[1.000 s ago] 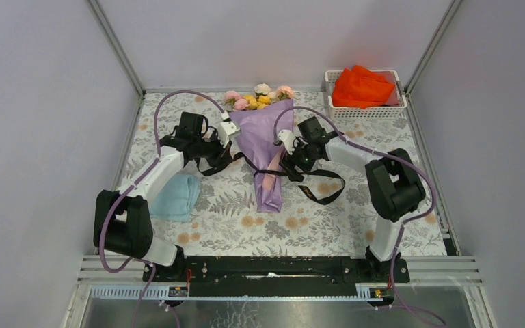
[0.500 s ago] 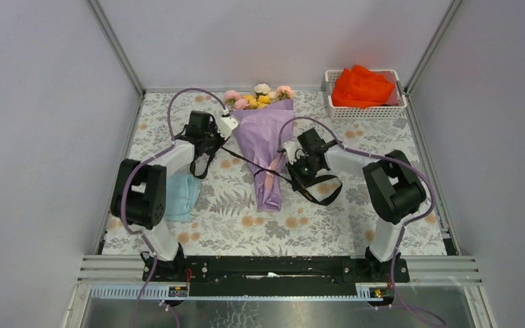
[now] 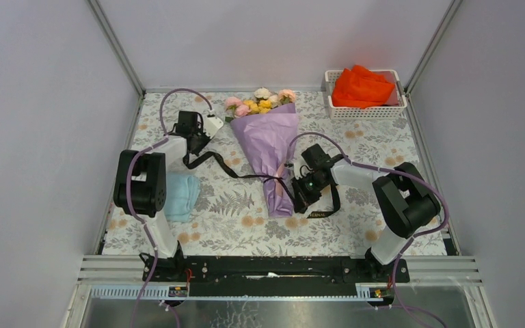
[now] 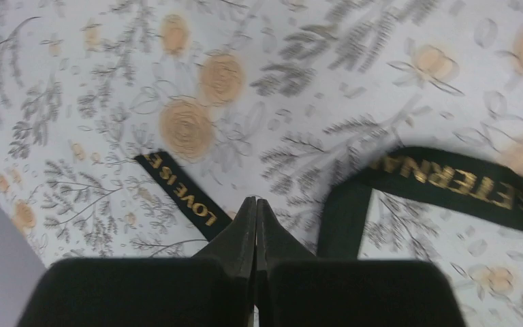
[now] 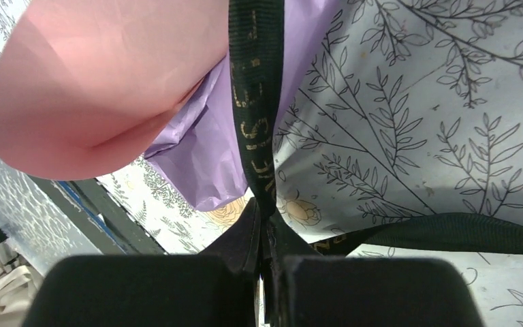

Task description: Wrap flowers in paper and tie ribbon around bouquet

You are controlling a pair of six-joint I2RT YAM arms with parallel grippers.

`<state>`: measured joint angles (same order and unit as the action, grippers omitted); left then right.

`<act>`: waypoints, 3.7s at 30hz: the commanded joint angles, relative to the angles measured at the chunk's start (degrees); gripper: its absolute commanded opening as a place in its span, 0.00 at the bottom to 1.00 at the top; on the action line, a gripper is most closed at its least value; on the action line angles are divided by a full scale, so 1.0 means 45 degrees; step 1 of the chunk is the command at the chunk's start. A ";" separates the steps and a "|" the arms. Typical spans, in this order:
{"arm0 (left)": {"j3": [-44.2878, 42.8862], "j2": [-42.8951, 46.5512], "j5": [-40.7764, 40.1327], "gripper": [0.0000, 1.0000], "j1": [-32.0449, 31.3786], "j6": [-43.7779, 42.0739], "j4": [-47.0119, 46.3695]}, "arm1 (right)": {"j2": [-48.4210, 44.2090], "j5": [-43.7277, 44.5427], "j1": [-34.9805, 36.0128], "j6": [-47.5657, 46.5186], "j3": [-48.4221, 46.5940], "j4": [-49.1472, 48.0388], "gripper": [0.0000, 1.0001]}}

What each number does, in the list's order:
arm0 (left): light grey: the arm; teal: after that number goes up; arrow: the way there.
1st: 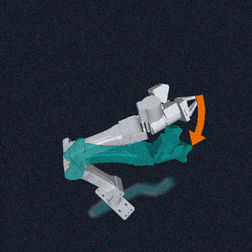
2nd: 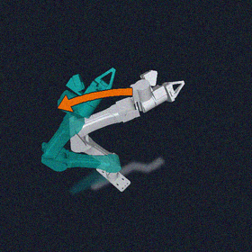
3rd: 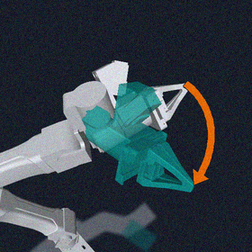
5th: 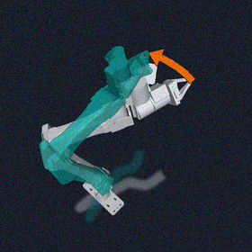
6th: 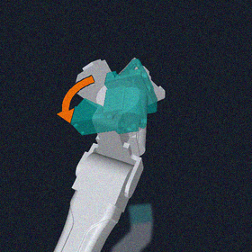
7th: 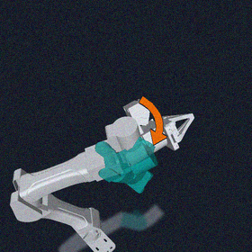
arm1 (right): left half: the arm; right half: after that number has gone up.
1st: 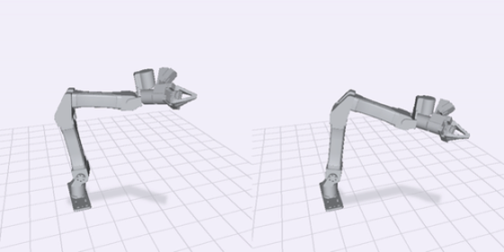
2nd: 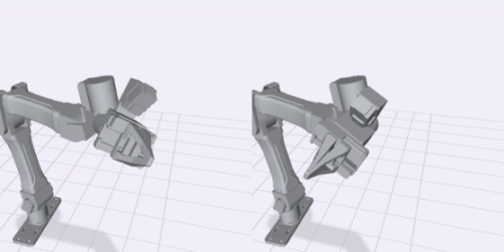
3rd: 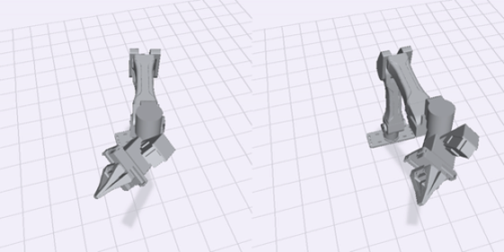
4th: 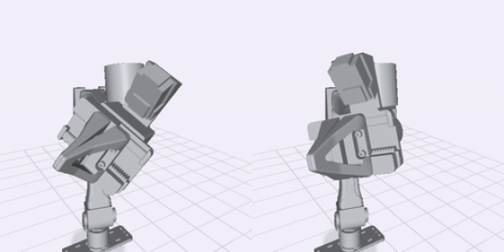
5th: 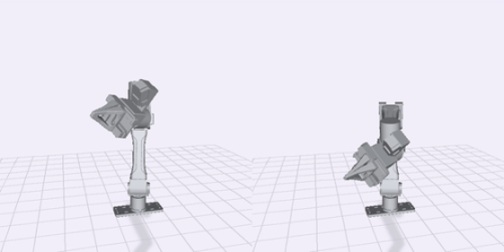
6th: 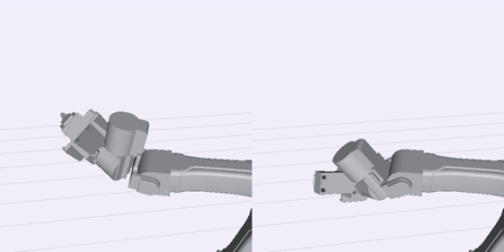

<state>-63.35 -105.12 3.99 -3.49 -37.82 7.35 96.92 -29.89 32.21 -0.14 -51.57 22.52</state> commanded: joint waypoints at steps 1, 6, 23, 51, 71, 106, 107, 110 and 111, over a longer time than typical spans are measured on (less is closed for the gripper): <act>0.0216 0.1084 0.2378 0.00 -0.0399 -0.2825 0.2387 | 0.0195 -0.0769 0.0006 0.0133 -0.0847 0.0560 0.00; 0.0801 0.2483 0.7421 0.80 -0.1193 -0.4954 0.4309 | 0.0348 -0.1131 0.0010 0.0090 -0.1894 0.0458 0.00; 0.1974 0.0593 0.3895 0.67 -0.5275 -0.4396 0.0418 | 0.0630 -0.1422 0.0000 0.0230 -0.2241 -0.0069 0.00; 0.0990 -0.0293 -0.0439 0.00 0.1311 0.0407 -0.2672 | -0.0349 0.0006 -0.1124 0.2529 0.1708 -0.0869 0.00; 0.0375 0.4640 0.8615 0.00 -0.1777 0.1257 0.5660 | -0.3049 -0.1070 -0.1118 -0.0528 -0.1401 -0.2363 0.51; -0.0105 0.4404 1.1072 0.00 -0.2057 0.1630 0.5451 | 0.3774 -0.1805 0.1648 -0.0047 -0.3300 -1.5575 0.04; -0.0112 0.4382 1.0994 0.00 -0.2057 0.1579 0.5438 | 0.3652 -0.1714 0.1617 -0.0047 -0.3151 -1.5557 0.00; 0.0086 0.4233 1.0525 0.00 -0.2076 0.1402 0.5203 | 0.3193 -0.1712 0.1377 0.0527 -0.2701 -1.5620 0.00; 0.0232 0.4165 1.0271 0.00 -0.2077 0.1356 0.4909 | 0.3074 -0.1731 0.1302 0.0740 -0.2549 -1.5653 0.00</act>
<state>-64.05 -85.41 51.48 -12.71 -30.39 32.91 114.48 -38.39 39.13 -0.03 -64.42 -43.22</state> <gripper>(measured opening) 0.006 0.011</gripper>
